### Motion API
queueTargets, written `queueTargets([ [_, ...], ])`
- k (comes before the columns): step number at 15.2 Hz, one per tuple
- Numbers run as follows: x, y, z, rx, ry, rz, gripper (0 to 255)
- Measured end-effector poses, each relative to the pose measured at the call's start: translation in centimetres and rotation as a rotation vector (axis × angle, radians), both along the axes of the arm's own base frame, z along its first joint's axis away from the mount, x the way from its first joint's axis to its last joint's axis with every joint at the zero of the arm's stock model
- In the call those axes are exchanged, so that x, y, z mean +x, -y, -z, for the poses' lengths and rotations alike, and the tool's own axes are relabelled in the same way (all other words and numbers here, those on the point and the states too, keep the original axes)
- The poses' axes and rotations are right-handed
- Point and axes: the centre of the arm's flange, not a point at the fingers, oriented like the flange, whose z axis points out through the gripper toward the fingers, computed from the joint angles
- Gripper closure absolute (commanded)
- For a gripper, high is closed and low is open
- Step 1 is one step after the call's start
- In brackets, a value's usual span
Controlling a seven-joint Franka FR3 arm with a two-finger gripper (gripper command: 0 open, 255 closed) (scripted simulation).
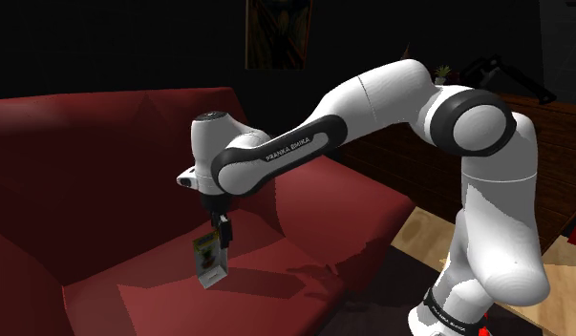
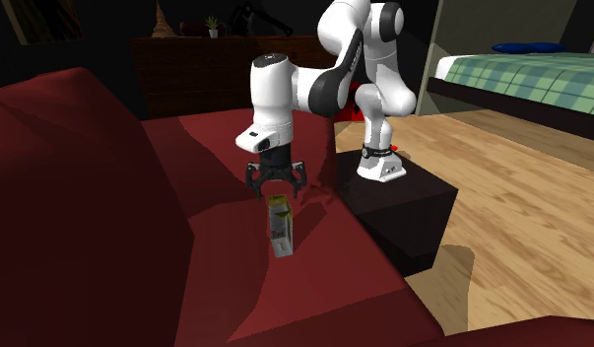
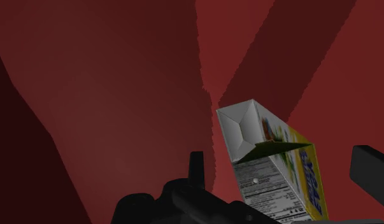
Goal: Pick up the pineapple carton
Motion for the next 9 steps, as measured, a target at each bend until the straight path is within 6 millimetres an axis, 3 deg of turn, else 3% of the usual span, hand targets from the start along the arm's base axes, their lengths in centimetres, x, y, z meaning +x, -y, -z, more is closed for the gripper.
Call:
queueTargets([
  [6, 0.0, -0.1, 3.1, 0.000, 0.001, -0.005, 0],
  [7, 0.0, -0.2, 3.3, 0.000, 0.001, -0.006, 255],
  [9, 0.0, -0.2, 3.4, 0.001, 0.001, -0.006, 255],
])
